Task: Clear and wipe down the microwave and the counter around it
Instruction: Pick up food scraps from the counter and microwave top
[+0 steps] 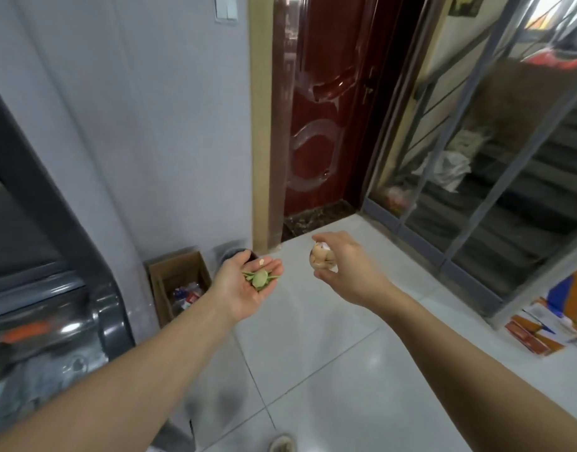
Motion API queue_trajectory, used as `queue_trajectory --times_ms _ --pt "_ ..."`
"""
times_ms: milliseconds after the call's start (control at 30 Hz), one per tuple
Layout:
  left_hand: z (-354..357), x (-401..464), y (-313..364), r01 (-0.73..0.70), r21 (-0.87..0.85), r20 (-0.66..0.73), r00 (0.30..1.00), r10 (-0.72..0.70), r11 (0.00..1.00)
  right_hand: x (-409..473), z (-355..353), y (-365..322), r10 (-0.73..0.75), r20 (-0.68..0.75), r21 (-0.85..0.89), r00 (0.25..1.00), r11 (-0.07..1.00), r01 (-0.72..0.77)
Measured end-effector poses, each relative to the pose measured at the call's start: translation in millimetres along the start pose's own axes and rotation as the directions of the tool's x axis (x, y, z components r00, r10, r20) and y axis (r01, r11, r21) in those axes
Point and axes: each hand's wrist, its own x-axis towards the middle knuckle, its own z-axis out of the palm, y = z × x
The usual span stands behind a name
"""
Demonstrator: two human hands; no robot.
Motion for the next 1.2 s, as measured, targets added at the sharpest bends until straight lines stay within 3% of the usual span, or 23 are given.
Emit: queue_trajectory --times_ms 367,600,900,1033,1200 --pt "79.4 170.7 64.7 -0.029 -0.057 -0.073 0.997 0.024 0.998 192.9 2.2 95.3 -0.019 0.116 0.026 0.993 1.0 0.016" --pt "108.8 252.5 102.4 -0.1 -0.113 -0.155 0.985 0.082 0.989 306.7 9.7 135.8 -0.16 0.207 0.094 0.965 0.985 0.144" --pt "157.7 342.0 134.6 -0.241 -0.304 -0.308 0.94 0.145 0.921 464.9 28.8 189.1 -0.377 0.386 0.177 0.842 0.926 0.333" --pt "154.4 371.0 141.7 -0.291 -0.359 -0.31 0.933 0.18 0.887 514.7 52.7 198.0 -0.43 0.449 0.199 0.783 0.903 0.381" --pt "128.5 411.0 157.5 -0.355 -0.421 -0.444 0.883 0.152 0.834 568.3 99.8 188.6 -0.49 0.516 0.237 0.703 0.87 0.433"
